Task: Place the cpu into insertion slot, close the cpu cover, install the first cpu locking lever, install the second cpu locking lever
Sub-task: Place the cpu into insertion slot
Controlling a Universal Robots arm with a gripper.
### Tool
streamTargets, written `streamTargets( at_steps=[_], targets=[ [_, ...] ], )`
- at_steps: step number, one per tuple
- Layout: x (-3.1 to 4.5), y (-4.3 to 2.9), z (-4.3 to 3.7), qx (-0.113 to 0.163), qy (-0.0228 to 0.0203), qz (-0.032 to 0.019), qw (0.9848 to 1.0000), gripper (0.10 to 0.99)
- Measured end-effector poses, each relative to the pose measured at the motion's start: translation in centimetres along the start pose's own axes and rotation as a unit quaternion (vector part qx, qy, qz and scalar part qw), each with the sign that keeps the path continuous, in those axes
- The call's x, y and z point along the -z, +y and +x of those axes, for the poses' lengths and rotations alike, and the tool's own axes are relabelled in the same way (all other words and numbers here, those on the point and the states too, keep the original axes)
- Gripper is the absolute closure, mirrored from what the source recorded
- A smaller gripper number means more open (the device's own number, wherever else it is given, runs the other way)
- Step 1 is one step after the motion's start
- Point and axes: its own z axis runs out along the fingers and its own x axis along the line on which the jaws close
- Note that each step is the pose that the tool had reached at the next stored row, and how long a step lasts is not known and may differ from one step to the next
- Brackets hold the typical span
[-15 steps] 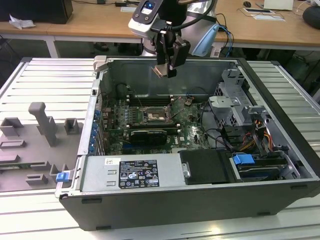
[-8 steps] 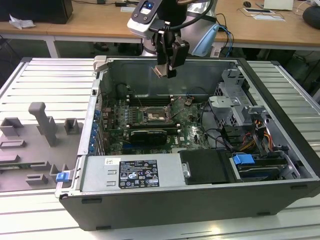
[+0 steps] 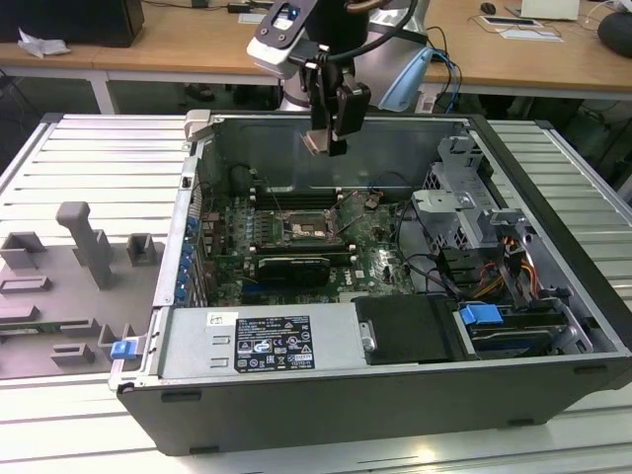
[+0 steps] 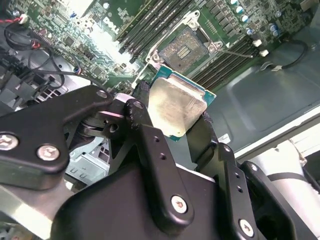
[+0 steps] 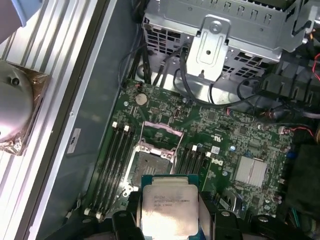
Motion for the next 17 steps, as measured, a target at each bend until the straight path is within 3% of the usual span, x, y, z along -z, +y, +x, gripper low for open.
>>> streamTargets(
  at_steps=[6,9,17],
  targets=[
    [-1.08,-0.15,0.00,-0.047,-0.0060,-0.0004,0.9989,0.545],
    [-1.65,-0.20,-0.01,-0.052,-0.0097,0.0013,0.9986,0.545],
    [-3.96,-0.40,-0.06,-0.055,-0.0118,0.0027,0.9984,0.545]
  ],
)
